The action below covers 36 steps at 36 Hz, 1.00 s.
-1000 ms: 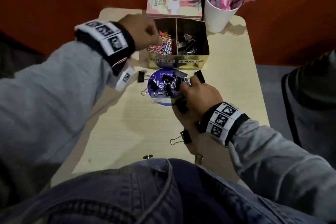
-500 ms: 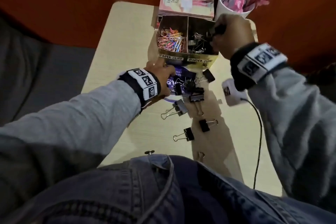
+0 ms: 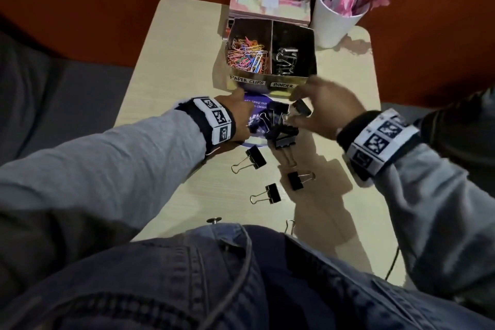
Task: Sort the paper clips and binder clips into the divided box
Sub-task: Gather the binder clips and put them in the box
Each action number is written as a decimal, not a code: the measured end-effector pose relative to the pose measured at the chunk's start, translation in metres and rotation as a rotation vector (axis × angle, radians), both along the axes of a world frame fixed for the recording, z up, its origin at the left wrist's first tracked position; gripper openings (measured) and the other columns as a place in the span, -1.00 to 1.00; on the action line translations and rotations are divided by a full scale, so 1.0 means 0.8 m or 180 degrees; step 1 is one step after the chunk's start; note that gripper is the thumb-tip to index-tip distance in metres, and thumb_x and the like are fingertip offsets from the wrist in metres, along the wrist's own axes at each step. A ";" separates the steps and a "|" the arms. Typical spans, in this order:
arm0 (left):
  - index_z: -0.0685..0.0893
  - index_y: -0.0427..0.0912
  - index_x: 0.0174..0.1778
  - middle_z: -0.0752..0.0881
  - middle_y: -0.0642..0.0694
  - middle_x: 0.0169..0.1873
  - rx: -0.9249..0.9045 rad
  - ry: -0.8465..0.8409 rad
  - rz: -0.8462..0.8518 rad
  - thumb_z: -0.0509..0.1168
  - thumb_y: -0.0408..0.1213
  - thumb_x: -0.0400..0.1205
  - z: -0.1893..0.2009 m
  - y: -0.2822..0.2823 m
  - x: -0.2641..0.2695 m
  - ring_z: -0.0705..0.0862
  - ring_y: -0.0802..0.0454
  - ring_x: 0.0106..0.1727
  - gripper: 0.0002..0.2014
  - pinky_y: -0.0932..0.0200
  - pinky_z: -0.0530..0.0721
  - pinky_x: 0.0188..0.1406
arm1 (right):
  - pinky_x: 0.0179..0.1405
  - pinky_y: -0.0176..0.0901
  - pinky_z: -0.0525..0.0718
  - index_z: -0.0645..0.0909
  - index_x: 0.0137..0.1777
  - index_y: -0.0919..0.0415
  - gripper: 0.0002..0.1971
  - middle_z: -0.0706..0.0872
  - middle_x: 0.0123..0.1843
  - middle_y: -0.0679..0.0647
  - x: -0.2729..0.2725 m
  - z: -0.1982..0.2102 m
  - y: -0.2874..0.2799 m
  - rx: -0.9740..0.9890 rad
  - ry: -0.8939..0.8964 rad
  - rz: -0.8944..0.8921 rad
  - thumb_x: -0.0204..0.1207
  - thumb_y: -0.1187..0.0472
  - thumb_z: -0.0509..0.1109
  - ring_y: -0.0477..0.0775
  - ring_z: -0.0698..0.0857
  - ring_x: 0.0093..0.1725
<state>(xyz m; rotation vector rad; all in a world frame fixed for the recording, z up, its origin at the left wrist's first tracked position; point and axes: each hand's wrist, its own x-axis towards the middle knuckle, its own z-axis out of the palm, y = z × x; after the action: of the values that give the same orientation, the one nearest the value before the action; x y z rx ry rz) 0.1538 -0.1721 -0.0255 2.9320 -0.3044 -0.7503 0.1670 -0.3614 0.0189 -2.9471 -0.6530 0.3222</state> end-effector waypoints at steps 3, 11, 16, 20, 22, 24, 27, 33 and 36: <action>0.57 -0.10 0.14 0.54 -0.20 0.20 -0.0004 -0.0127 -0.0127 0.24 -0.21 0.61 -0.009 -0.003 -0.002 0.64 -0.24 0.08 -0.80 0.10 0.52 -0.12 | 0.43 0.19 0.49 0.09 0.62 -0.14 -0.02 0.07 0.66 0.05 -0.006 -0.030 0.002 -0.0716 0.0692 0.0225 0.27 -0.16 0.57 0.27 0.27 0.58; 0.46 -0.16 -0.13 0.53 -0.09 -0.24 -0.0350 0.0100 0.0251 0.15 -0.29 0.68 0.013 0.016 -0.003 0.51 -0.09 -0.13 -0.92 0.16 0.40 -0.29 | 0.28 0.11 0.58 0.13 0.62 -0.11 -0.20 0.34 0.45 0.15 -0.001 -0.054 0.017 -0.0711 0.0662 0.0426 0.43 -0.10 0.43 0.33 0.48 0.36; 0.51 -0.13 -0.11 0.50 0.01 -0.36 -0.1217 -0.0052 0.0678 0.13 -0.30 0.70 0.062 0.011 0.021 0.43 0.13 -0.40 -0.90 0.26 0.36 -0.47 | 0.22 0.10 0.55 0.24 0.58 -0.11 -0.39 0.40 0.34 0.18 -0.015 -0.055 0.016 -0.0487 0.0547 0.0351 0.55 0.12 0.33 0.37 0.51 0.27; 0.46 -0.05 -0.31 0.58 -0.08 -0.21 -0.1332 -0.0594 0.0574 0.14 -0.29 0.68 0.099 -0.012 0.068 0.48 0.05 -0.37 -0.78 0.24 0.34 -0.48 | 0.10 0.09 0.59 0.24 0.56 -0.08 -0.36 0.40 0.33 0.18 -0.023 -0.056 0.018 -0.0502 0.0371 0.0353 0.50 0.16 0.38 0.38 0.53 0.22; 0.57 -0.10 -0.14 0.59 -0.08 -0.12 -0.1340 -0.0770 0.0562 0.14 -0.29 0.67 0.112 -0.027 0.089 0.52 -0.02 -0.18 -0.87 0.24 0.40 -0.32 | -0.01 0.08 0.61 0.27 0.55 -0.05 -0.44 0.40 0.29 0.18 -0.027 -0.056 0.019 -0.0465 0.0253 0.0305 0.56 0.17 0.31 0.37 0.56 0.18; 0.57 -0.13 0.05 0.61 -0.10 -0.06 -0.1365 -0.0733 0.0582 0.17 -0.31 0.67 0.114 -0.044 0.107 0.56 -0.04 -0.09 -0.89 0.16 0.51 -0.18 | -0.09 0.06 0.61 0.29 0.53 -0.03 -0.48 0.40 0.26 0.16 -0.031 -0.056 0.021 -0.0449 0.0144 0.0281 0.58 0.17 0.27 0.35 0.58 0.14; 0.56 -0.15 0.10 0.68 -0.16 0.03 -0.1583 -0.0265 0.0683 0.31 -0.33 0.61 0.100 -0.061 0.120 0.66 -0.06 -0.18 -0.83 0.11 0.66 -0.28 | -0.11 0.05 0.58 0.34 0.51 0.02 -0.53 0.40 0.27 0.17 -0.035 -0.056 0.025 -0.0422 0.0138 0.0263 0.59 0.22 0.24 0.35 0.59 0.12; 0.57 0.02 0.28 0.46 -0.06 0.13 -0.1332 -0.0780 0.0439 0.40 -0.09 0.53 0.089 -0.036 0.110 0.58 -0.01 0.02 -0.61 0.18 0.50 -0.06 | -0.19 0.00 0.49 0.51 0.34 0.19 -0.66 0.41 0.26 0.20 -0.032 -0.050 0.016 -0.0292 0.0137 0.0083 0.55 0.29 0.27 0.33 0.65 0.04; 0.61 -0.01 0.18 0.52 -0.08 0.10 -0.1221 -0.0807 0.0236 0.45 -0.10 0.48 0.088 -0.010 0.083 0.59 -0.06 0.12 -0.64 0.17 0.52 0.03 | -0.20 -0.02 0.48 0.57 0.21 0.28 -0.74 0.45 0.23 0.22 -0.025 -0.045 0.008 -0.0093 0.0185 -0.0077 0.55 0.25 0.27 0.34 0.68 -0.02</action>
<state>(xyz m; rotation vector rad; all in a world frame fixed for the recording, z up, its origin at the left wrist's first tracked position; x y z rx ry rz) 0.2203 -0.1799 0.0447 2.6491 -0.3166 -0.2699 0.1467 -0.3553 -0.0174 -2.9583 -0.6102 0.4168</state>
